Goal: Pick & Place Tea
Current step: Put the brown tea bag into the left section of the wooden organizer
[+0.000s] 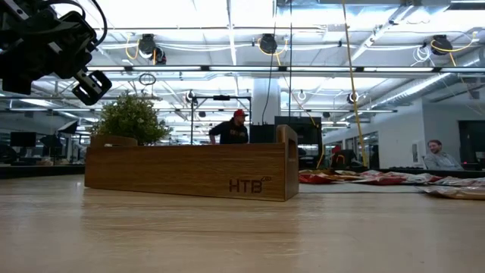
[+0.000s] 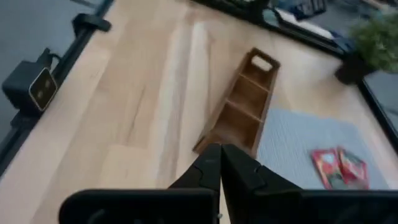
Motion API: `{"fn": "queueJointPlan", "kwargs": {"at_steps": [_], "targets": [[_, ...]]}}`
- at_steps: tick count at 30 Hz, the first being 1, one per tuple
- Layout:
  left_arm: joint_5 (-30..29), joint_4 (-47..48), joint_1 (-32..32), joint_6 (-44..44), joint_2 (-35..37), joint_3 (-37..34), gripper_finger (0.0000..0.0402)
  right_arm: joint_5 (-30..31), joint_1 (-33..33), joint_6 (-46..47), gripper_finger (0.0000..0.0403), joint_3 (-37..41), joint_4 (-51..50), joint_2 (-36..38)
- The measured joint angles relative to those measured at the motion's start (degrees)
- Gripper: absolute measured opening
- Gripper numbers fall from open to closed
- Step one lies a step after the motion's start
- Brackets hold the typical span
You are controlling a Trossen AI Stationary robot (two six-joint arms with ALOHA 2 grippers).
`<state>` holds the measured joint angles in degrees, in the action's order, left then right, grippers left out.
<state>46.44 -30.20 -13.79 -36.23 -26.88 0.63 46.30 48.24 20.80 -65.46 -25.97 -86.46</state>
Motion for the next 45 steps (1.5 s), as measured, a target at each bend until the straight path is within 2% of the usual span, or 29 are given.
{"fn": "queueJointPlan", "kwargs": {"at_steps": [3, 6, 9, 12, 16, 19, 25, 30, 34, 38, 45], "targets": [[0.0, 0.02, -0.02, 0.0, -0.02, 0.01, 0.0049, -1.59, 0.19, 11.67, 0.0, -5.53, -12.32, -4.6], [-0.01, 0.0, -0.02, 0.0, -0.02, 0.0, 0.0049, -7.87, -0.72, 18.98, 0.0, -5.51, -15.86, -7.58], [-0.01, 0.01, -0.02, 0.0, -0.02, 0.0, 0.0049, -11.48, -1.17, 20.59, 0.0003, -2.92, -10.24, -9.85], [-0.01, 0.0, -0.02, 0.0, -0.02, 0.0, 0.0049, -15.08, -1.7, 16.86, 0.001, -0.08, -7.01, -10.67], [0.02, 0.0, -0.02, 0.0, -0.02, -0.01, 0.0049, -25.48, -5.33, 21.06, 0.0037, 0.72, -12.3, -10.66], [0.0, 0.0, -0.02, 0.0, -0.02, -0.01, 0.0049, -32.7, -7.49, 22.42, 0.008, 0.75, -16.7, -10.62], [-0.01, -0.02, -0.02, 0.0, -0.02, 0.0, 0.0049, -32.91, -10.07, 22.61, 0.0169, 0.89, -24.06, -10.62], [0.0, 0.0, 0.01, 0.0, 0.0, 0.01, 0.0049, -33.1, -11.28, 22.66, 0.0198, 5.38, -21.39, -10.62], [0.0, 0.0, 0.01, 0.02, 0.0, 0.02, 0.0049, -36.46, -12.21, 22.7, 0.0205, 10.81, -13.77, -10.28], [0.01, 0.0, 0.0, 0.02, 0.01, 0.02, 0.0049, -37.31, -13.04, 26.17, 0.02, 13.96, -11.79, -10.25], [0.0, 0.0, -0.02, 0.02, 0.01, 0.02, 0.0049, -37.89, -13.37, 32.14, 0.015, 17.3, -11.63, -10.36]]}}
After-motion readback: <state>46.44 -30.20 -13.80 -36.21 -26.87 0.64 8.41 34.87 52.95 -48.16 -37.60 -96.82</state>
